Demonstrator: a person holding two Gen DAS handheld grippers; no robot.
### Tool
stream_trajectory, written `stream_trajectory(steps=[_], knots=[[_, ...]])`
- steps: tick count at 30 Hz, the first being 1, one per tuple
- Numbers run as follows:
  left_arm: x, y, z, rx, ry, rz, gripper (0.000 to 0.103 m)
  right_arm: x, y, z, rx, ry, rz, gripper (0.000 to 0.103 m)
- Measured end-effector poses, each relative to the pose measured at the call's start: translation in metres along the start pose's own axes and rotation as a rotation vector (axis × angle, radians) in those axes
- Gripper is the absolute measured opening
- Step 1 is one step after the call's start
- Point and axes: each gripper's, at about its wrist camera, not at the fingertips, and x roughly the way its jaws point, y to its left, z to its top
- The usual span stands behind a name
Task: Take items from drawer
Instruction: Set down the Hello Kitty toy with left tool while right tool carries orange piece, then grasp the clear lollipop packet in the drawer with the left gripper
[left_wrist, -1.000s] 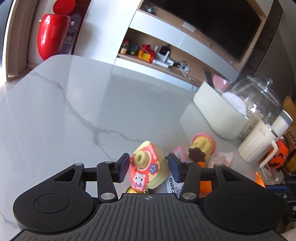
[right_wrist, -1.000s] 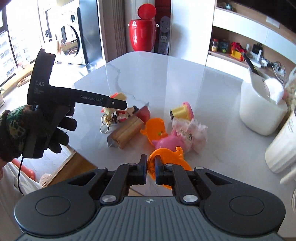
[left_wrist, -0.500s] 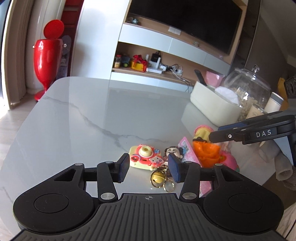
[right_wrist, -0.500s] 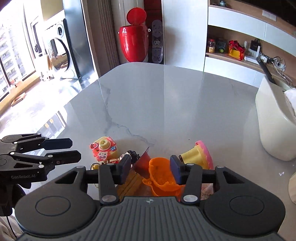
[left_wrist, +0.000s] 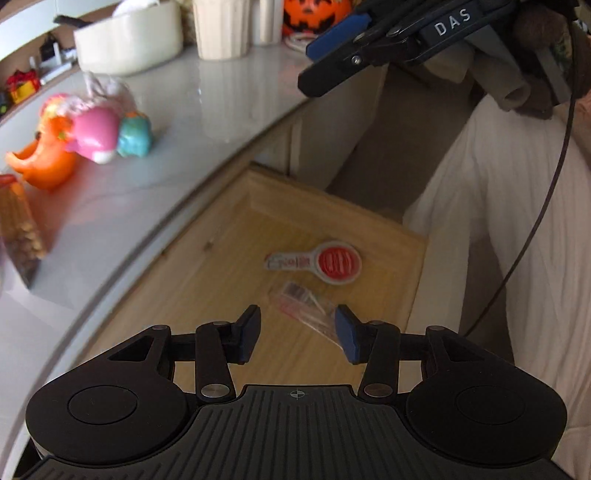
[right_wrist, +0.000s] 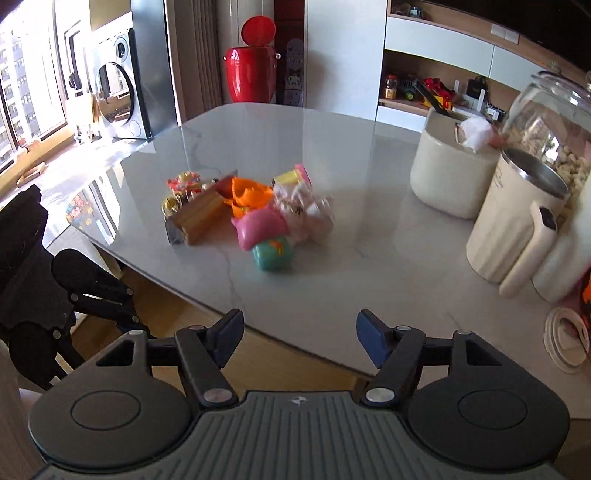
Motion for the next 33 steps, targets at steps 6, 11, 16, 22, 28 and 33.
stream_trajectory(steps=[6, 11, 16, 22, 28, 33], knots=[[0.062, -0.011, 0.029, -0.039, 0.139, 0.041, 0.047, 0.021, -0.047, -0.05, 0.21, 0.07, -0.042, 0.069], [0.109, 0.0, 0.042, -0.229, 0.298, 0.001, 0.047, 0.013, -0.073, -0.06, 0.321, 0.048, -0.04, 0.079], [0.146, 0.016, 0.038, -0.356, 0.466, 0.018, 0.047, 0.001, -0.075, -0.063, 0.324, 0.008, -0.009, 0.082], [0.168, 0.013, 0.043, -0.404, 0.524, 0.002, 0.051, -0.011, -0.074, -0.061, 0.317, -0.041, 0.039, 0.084], [0.181, 0.0, 0.057, -0.345, 0.538, 0.086, 0.052, -0.016, -0.078, -0.061, 0.331, -0.057, 0.042, 0.086], [0.183, -0.012, 0.057, -0.25, 0.539, 0.128, 0.05, -0.018, -0.079, -0.064, 0.33, -0.059, 0.023, 0.088]])
